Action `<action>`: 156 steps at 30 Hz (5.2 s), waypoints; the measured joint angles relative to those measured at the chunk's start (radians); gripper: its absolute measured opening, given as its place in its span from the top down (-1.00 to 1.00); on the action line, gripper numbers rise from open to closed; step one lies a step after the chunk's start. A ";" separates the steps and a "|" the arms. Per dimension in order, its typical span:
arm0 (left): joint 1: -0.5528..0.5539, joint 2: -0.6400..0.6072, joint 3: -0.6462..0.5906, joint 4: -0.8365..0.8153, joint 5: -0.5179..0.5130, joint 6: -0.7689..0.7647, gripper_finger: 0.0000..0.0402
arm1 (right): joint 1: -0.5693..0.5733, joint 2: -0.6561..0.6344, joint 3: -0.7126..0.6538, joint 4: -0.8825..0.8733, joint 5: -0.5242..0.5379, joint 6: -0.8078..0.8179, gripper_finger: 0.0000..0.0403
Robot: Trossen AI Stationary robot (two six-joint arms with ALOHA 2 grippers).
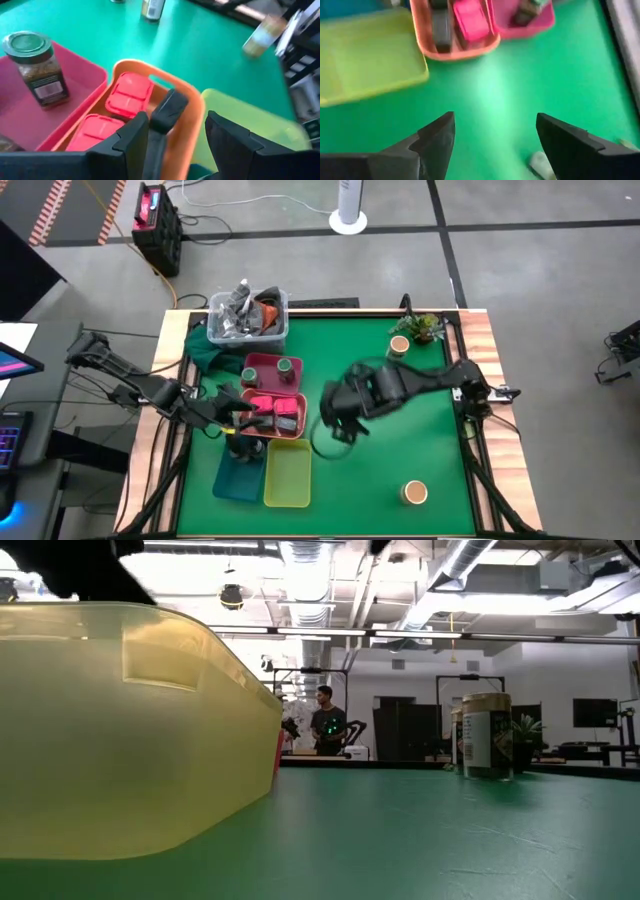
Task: Sort spices by type
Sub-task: Put the bottom gold seasoning bottle into the yellow bin
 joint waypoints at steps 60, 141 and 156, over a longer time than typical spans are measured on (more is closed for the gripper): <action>0.012 -0.006 0.236 0.001 -0.008 -0.199 0.04 | 0.651 -0.289 -0.737 0.178 -0.277 0.552 -0.97; 0.011 -0.182 0.236 -0.303 0.098 -0.227 0.04 | 0.188 -0.162 -0.619 0.749 -0.362 0.248 -0.51; 0.011 -0.256 0.236 -0.431 0.097 -0.282 0.04 | 0.148 0.163 -0.138 0.686 -0.279 0.071 -0.51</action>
